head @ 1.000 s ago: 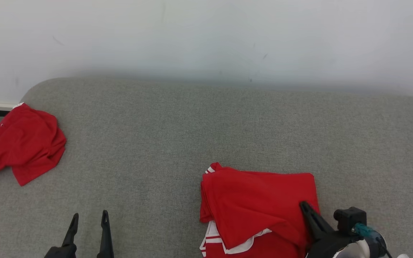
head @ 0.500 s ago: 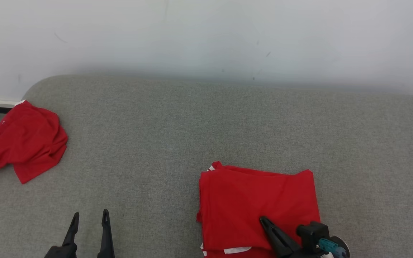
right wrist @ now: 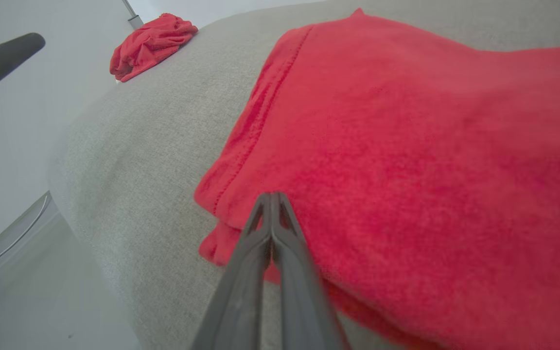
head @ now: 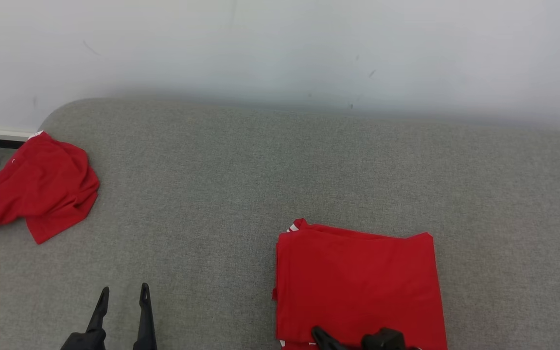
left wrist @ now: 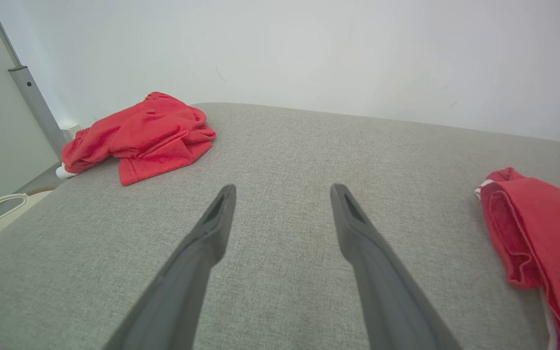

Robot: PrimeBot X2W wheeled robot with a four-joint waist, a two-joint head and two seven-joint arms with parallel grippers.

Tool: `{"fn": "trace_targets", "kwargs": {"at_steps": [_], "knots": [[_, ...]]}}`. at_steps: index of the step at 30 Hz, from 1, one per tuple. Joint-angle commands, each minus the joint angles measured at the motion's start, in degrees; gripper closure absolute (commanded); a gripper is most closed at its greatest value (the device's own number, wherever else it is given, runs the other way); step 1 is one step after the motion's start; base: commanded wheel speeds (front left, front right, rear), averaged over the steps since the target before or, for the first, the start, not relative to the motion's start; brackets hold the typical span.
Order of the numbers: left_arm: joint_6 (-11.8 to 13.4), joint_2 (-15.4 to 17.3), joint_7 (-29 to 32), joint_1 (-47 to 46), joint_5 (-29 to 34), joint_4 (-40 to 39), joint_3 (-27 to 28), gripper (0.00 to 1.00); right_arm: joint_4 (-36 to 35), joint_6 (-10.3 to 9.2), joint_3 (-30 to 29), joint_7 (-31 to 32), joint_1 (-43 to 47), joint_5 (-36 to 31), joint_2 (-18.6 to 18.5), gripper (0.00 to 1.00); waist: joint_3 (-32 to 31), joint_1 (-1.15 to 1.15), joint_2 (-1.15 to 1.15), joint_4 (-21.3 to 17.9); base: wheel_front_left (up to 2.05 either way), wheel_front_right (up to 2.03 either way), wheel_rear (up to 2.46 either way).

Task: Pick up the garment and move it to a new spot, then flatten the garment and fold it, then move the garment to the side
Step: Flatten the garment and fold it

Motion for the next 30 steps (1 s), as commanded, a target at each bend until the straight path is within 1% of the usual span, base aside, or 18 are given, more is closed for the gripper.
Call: {"fn": "trace_targets", "kwargs": {"at_steps": [1, 5, 9, 10, 12, 13, 14, 20, 21, 26, 30], "knots": [[-0.3, -0.2, -0.2, -0.6, 0.5, 0.0, 0.3, 0.00, 0.7, -0.12, 1.2, 0.0, -0.5, 0.9, 0.9, 1.00, 0.0, 0.00, 0.00, 0.2, 0.00, 0.00, 0.00], [-0.3, -0.1, -0.2, -0.2, 0.6, 0.1, 0.8, 0.00, 1.3, -0.12, 2.3, 0.0, -1.9, 2.4, 2.3, 1.00, -0.3, 0.00, 0.00, 0.1, 0.00, 0.00, 0.00], [0.0, -0.3, -0.2, 0.7, 0.9, -0.4, 1.2, 0.00, -0.7, -0.12, -1.1, 0.0, -2.3, 2.9, 1.7, 1.00, -0.8, 0.00, 0.00, -0.5, 0.00, 0.00, 0.00], [0.0, -0.4, -0.2, 1.0, 1.0, -0.6, 1.2, 0.00, -1.6, -0.12, -2.7, 0.0, -2.1, 2.8, 1.4, 0.91, -0.9, 0.00, 0.00, -0.8, 0.00, 0.00, 0.00], [0.3, -0.5, -0.2, 1.5, 1.2, -1.0, 1.3, 0.00, -3.6, -0.12, -6.7, 0.0, -1.4, 2.1, 0.6, 0.33, -1.2, 0.00, 0.00, -1.3, 0.00, 0.00, 0.00], [0.4, -0.5, -0.2, 1.7, 1.2, -1.1, 1.4, 0.00, -4.5, -0.12, -9.1, 0.0, -1.0, 1.6, 0.2, 0.02, -1.3, 0.00, 0.00, -1.5, 0.00, 0.00, 0.00], [0.5, -0.5, -0.2, 1.8, 1.3, -1.2, 1.5, 0.00, -5.6, -0.12, -11.4, 0.0, -0.6, 1.1, 0.0, 0.00, -1.4, 0.00, 0.00, -1.8, 0.00, 0.00, 0.00], [0.5, -0.4, -0.2, 2.2, 1.5, -1.7, 2.1, 0.00, -10.7, -0.12, -23.9, 0.0, 2.2, -2.7, -1.2, 0.00, -2.0, 0.00, 0.00, -3.1, 0.00, 0.00, 0.00], [0.5, -0.4, -0.2, 2.2, 1.5, -1.7, 2.1, 0.00, -10.7, -0.12, -23.9, 0.0, 2.2, -2.7, -1.2, 0.00, -2.0, 0.00, 0.00, -3.1, 0.00, 0.00, 0.00], [0.8, -0.1, -0.2, 2.9, 2.4, -2.6, 2.4, 0.00, -15.1, -0.12, -32.2, 0.0, 5.6, -5.6, -0.5, 0.00, -2.3, 0.00, 0.00, -4.0, 0.00, 0.00, 0.00], [1.6, 0.9, -0.2, 3.6, 3.4, -3.3, 2.7, 0.00, -18.4, -0.12, -36.5, 0.0, 8.6, -7.6, 0.4, 0.00, -2.8, 0.00, 0.00, -5.0, 0.00, 0.00, 0.00]]}}
